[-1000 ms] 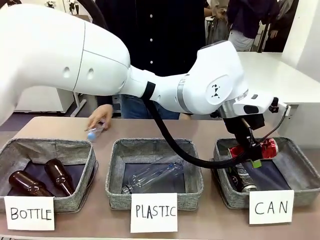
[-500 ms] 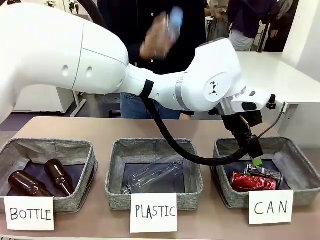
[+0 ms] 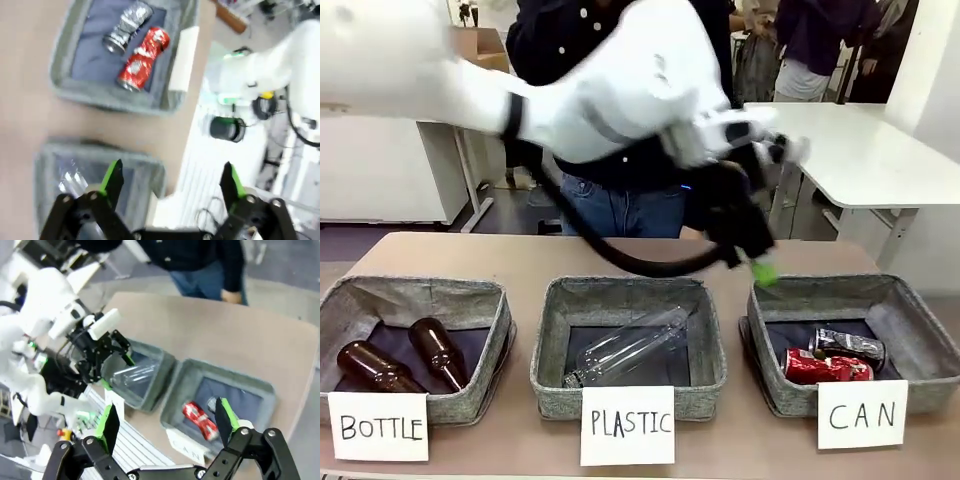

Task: Sort the can waste into the basket.
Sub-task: Pick up the can waste from the table and place it in the right Fabric basket.

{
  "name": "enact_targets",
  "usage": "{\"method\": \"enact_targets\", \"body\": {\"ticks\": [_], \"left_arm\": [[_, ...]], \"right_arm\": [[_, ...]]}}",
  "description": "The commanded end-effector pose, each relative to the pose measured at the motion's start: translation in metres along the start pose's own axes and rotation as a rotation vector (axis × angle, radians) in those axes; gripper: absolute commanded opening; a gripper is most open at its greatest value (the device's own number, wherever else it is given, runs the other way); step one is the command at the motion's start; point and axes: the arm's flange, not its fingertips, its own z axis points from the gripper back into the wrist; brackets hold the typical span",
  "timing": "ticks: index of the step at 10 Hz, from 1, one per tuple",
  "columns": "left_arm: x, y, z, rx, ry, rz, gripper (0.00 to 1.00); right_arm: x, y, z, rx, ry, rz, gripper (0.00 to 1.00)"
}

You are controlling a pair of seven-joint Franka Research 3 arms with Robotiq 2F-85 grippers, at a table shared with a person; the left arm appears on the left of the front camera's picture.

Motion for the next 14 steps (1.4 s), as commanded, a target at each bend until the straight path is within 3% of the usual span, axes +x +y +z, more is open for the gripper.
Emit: {"method": "enact_targets", "body": {"ticks": [1,3,4,6,7,8,9,10,11,12,14], "left_arm": [[-0.115,-0.020,0.035,-0.021,-0.133,0.114,1.00],[-0.206,-0.015,0.082,-0.030,-0.332,0.330,1.00],[-0.246,-0.011,0.107,-0.039,-0.461,0.410,1.00],[-0.308,-0.001,0.148,-0.113,-0.674,0.464,1.00],[-0.333,0.006,0.161,-0.177,-0.772,0.471,1.00],[-0.352,0.011,0.170,-0.184,-0.922,0.443,1.00],[-0.372,0.012,0.175,-0.268,-1.024,0.353,1.00],[-0.390,0.016,0.178,-0.269,-1.108,0.376,1.00],[-0.366,0.009,0.188,-0.199,-0.919,0.474,1.00],[-0.366,0.009,0.188,-0.199,-0.919,0.474,1.00],[-0.366,0.009,0.188,-0.199,-0.919,0.474,1.00]], "right_arm": [[0.046,0.008,-0.057,0.068,0.039,0.055,1.00],[0.077,0.051,-0.123,0.103,-0.008,0.053,1.00],[0.081,0.076,-0.151,0.222,-0.034,0.000,1.00],[0.069,0.111,-0.202,0.307,-0.032,-0.124,1.00],[0.057,0.112,-0.219,0.378,0.078,-0.250,1.00],[0.046,0.100,-0.226,0.313,0.223,-0.397,1.00],[0.036,0.084,-0.225,0.238,0.271,-0.420,1.00],[0.028,0.068,-0.218,0.222,0.275,-0.417,1.00],[0.022,0.056,-0.209,0.252,0.252,-0.406,1.00],[0.025,0.077,-0.238,0.255,0.235,-0.406,1.00],[0.025,0.077,-0.238,0.255,0.235,-0.406,1.00]]}}
